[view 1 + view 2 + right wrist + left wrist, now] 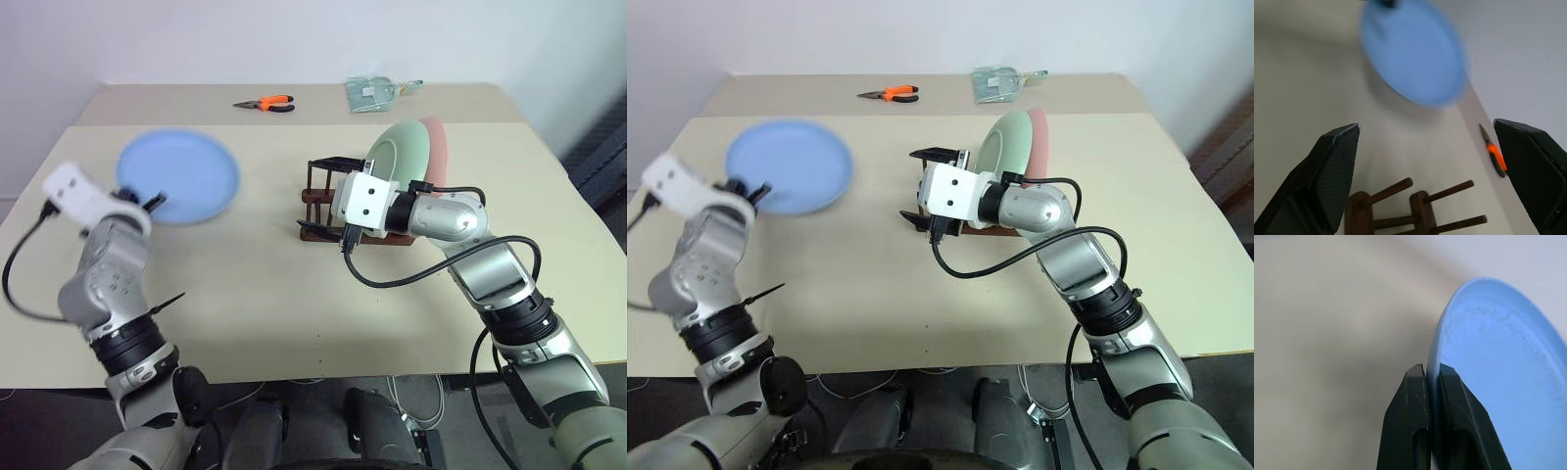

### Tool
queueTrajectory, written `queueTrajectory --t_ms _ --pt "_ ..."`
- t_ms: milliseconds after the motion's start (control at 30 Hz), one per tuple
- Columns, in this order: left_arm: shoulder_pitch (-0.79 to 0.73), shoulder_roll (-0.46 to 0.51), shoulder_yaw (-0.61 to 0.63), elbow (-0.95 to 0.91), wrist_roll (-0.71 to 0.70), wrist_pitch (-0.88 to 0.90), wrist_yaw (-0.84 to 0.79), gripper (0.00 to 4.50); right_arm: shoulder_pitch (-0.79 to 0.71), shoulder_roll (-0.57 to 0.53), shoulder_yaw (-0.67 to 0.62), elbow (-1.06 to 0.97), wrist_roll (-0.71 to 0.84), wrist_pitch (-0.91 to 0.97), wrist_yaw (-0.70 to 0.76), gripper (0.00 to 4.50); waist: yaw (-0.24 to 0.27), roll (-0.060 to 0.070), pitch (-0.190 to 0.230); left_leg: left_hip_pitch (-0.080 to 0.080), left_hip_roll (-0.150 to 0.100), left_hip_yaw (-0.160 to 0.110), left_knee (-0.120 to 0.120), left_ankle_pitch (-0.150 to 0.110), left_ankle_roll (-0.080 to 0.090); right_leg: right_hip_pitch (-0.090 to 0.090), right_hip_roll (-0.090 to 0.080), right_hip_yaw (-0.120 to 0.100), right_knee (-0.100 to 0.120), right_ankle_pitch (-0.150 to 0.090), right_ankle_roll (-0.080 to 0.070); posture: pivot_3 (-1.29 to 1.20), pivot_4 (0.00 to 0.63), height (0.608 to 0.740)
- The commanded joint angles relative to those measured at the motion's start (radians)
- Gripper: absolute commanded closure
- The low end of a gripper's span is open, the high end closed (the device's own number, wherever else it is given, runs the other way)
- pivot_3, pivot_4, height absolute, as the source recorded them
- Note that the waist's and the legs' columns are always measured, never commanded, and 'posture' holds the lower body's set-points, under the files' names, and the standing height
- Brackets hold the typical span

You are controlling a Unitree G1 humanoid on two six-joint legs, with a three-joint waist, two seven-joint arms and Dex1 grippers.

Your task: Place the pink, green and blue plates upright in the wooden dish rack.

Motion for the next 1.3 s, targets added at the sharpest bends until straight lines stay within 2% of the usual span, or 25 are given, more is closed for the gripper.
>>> queueTrajectory --t_ms 33,133,300,400,467,633,667,700,767,800,900,1033,1100,1233,1300 --pt "-0.02 0.034 -0.081 -0.075 -0.01 0.001 -0.049 4.44 -0.053 0.037 0.013 0.016 -0.049 -0.068 -0.019 0.0 -0.015 0.001 0.0 0.001 0.0 0.0 -0.001 0.0 0.0 0.0 0.0 0.0 0.0 0.0 0.0 0.0 0.15 0.74" --pt "-0.044 0.065 -0.145 -0.119 -0.036 0.058 -0.088 4.44 -0.093 0.077 0.067 0.096 -0.149 -0.159 -0.053 0.0 -0.029 0.001 0.0 0.002 0.001 0.001 -0.003 0.0 0.0 -0.002 0.001 0.001 0.001 0.0 0.0 0.0 0.15 0.74" --pt "-0.048 0.071 -0.152 -0.165 -0.092 0.109 -0.116 4.44 -0.142 0.123 0.086 0.223 -0.224 -0.236 -0.088 0.0 -0.022 0.001 0.0 0.001 0.001 0.0 -0.005 0.002 -0.002 -0.002 0.001 0.001 0.001 0.0 0.0 0.0 0.15 0.74" --pt "-0.041 0.074 -0.157 -0.175 -0.105 0.123 -0.122 4.5 -0.168 0.142 0.09 0.287 -0.255 -0.272 -0.1 0.88 -0.018 0.001 0.0 0.001 0.001 0.0 -0.005 0.002 -0.002 -0.002 0.001 0.001 0.001 0.0 -0.001 0.0 0.15 0.74" --pt "-0.039 0.071 -0.153 -0.179 -0.112 0.129 -0.121 4.5 -0.183 0.149 0.088 0.319 -0.275 -0.285 -0.111 1.76 -0.017 0.001 0.0 0.001 0.001 0.0 -0.005 0.002 -0.002 -0.002 0.001 0.001 0.001 0.0 -0.001 0.0 0.15 0.74" --pt "-0.042 0.043 -0.11 -0.187 -0.169 0.121 -0.116 4.5 -0.186 0.15 0.076 0.347 -0.298 -0.309 -0.118 4.33 -0.019 0.001 0.0 0.001 0.001 0.0 -0.005 0.002 -0.003 -0.003 0.001 0.001 0.001 0.0 -0.001 0.0 0.15 0.74" --pt "-0.048 0.03 -0.085 -0.184 -0.188 0.098 -0.113 4.5 -0.182 0.149 0.075 0.343 -0.303 -0.313 -0.12 4.47 -0.019 0.001 0.0 0.001 0.001 0.0 -0.005 0.002 -0.003 -0.003 0.001 0.001 0.001 0.0 -0.001 0.0 0.15 0.74" --pt "-0.06 0.015 -0.054 -0.178 -0.207 0.07 -0.105 3.79 -0.178 0.147 0.074 0.338 -0.308 -0.318 -0.123 4.5 -0.019 0.001 0.0 0.001 0.001 0.0 -0.006 0.003 -0.004 -0.003 0.001 0.001 0.001 0.0 -0.001 0.0 0.15 0.74" --pt "-0.109 -0.02 0.045 -0.151 -0.266 -0.001 -0.053 2.97 -0.167 0.146 0.071 0.322 -0.314 -0.319 -0.129 4.5 -0.018 0.0 0.001 0.001 0.001 0.0 -0.006 0.003 -0.005 -0.002 0.001 0.001 0.001 0.0 -0.001 0.0 0.15 0.74" --pt "-0.135 -0.025 0.099 -0.127 -0.288 -0.042 -0.022 2.38 -0.161 0.146 0.068 0.312 -0.314 -0.317 -0.13 4.5 -0.017 -0.001 0.001 0.001 0.001 -0.001 -0.006 0.003 -0.005 -0.003 0.001 0.001 0.001 0.0 -0.001 0.0 0.15 0.74" --pt "-0.153 0.04 0.174 -0.058 -0.249 -0.135 0.014 1.07 -0.151 0.148 0.052 0.284 -0.306 -0.309 -0.137 4.5 -0.022 -0.001 0.001 0.002 0.001 0.0 -0.007 0.003 -0.005 -0.002 0.001 0.001 0.0 0.0 -0.001 0.0 0.15 0.74" --pt "-0.058 0.211 0.132 0.027 -0.091 -0.26 -0.064 1.07 -0.155 0.183 -0.027 0.224 -0.196 -0.264 -0.131 4.5 -0.023 -0.001 0.001 0.004 0.001 0.001 -0.012 0.006 -0.009 -0.004 0.001 0.002 0.001 0.0 -0.001 0.0 0.15 0.74" --pt "0.062 0.276 0.055 0.054 0.006 -0.333 -0.149 1.07 -0.157 0.24 -0.102 0.171 -0.067 -0.175 -0.132 4.5 -0.022 -0.001 0.0 0.002 0.001 0.0 -0.012 0.006 -0.01 -0.005 0.001 0.002 0.001 0.0 -0.001 0.0 0.15 0.74" --pt "0.251 0.306 -0.103 0.042 0.111 -0.413 -0.264 1.07 -0.147 0.352 -0.241 0.02 0.216 0.123 -0.141 4.5 -0.01 -0.002 -0.001 0.002 0.001 -0.001 -0.013 0.006 -0.009 -0.005 0.001 0.002 0.0 0.001 -0.002 0.0 0.15 0.74" --pt "0.327 0.278 -0.174 0.01 0.131 -0.442 -0.307 1.07 -0.144 0.424 -0.336 -0.078 0.409 0.34 -0.217 4.5 -0.007 -0.002 -0.001 0.001 0.001 -0.002 -0.012 0.004 -0.005 -0.005 0.001 0.001 0.001 0.001 -0.003 0.0 0.15 0.74"
